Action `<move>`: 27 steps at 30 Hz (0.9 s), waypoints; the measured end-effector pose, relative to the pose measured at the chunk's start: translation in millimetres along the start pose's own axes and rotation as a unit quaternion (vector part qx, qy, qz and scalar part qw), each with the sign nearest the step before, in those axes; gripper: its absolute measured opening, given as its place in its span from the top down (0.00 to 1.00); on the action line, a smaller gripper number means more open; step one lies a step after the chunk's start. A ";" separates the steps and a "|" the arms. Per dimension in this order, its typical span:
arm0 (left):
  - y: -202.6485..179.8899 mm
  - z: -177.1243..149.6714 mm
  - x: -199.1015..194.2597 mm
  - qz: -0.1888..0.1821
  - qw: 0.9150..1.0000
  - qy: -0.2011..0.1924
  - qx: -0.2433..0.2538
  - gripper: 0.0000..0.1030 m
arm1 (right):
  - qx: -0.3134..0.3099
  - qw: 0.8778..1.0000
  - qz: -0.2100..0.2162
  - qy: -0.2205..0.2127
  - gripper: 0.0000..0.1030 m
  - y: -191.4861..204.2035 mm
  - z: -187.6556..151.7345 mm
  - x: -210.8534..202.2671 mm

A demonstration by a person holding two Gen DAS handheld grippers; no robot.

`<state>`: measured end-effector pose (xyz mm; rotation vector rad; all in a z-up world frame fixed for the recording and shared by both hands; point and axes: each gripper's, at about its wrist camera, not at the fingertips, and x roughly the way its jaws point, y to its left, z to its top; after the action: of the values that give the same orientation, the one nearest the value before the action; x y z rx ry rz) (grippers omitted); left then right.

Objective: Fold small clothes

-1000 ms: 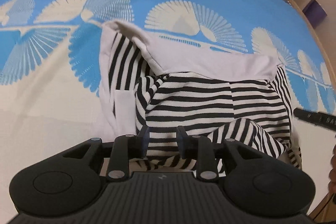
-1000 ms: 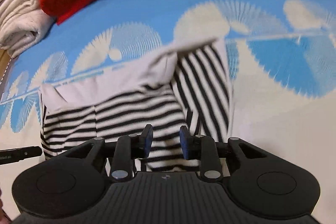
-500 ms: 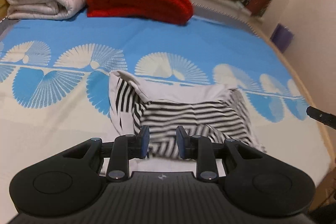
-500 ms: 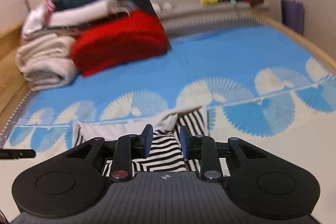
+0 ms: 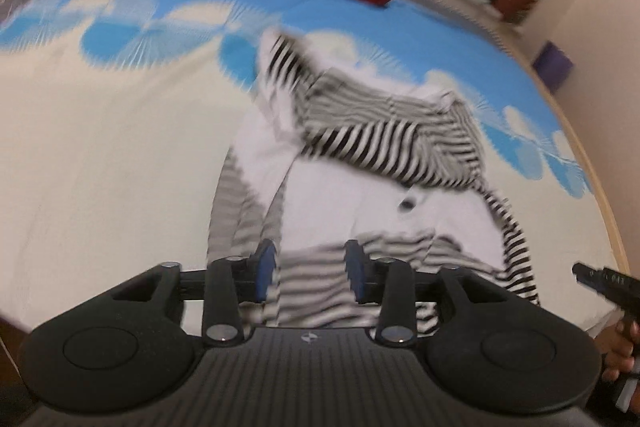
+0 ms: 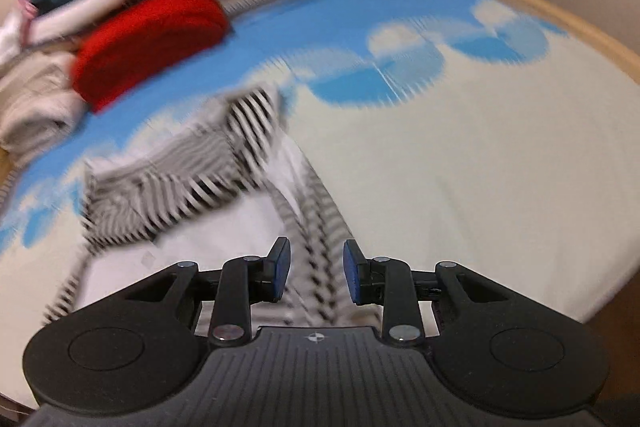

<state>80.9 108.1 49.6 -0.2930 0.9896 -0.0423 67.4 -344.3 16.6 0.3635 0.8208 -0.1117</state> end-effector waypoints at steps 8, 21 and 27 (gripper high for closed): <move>54.0 -30.4 60.6 0.012 0.992 0.069 -0.109 0.48 | -0.002 0.995 -0.004 0.096 0.57 3.6 -25.4 47.6; 60.4 -40.8 91.4 0.024 0.983 0.129 -0.128 0.44 | 0.031 0.986 -0.037 0.163 0.50 -5.9 -51.7 76.3; 56.4 -45.5 88.8 0.043 0.985 0.118 -0.114 0.45 | 0.011 0.987 -0.042 0.152 0.51 -4.5 -56.0 72.1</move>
<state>86.7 137.2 -61.1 -0.4624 1.2443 0.1191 76.5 -325.4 -72.4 0.3719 1.1370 -0.1471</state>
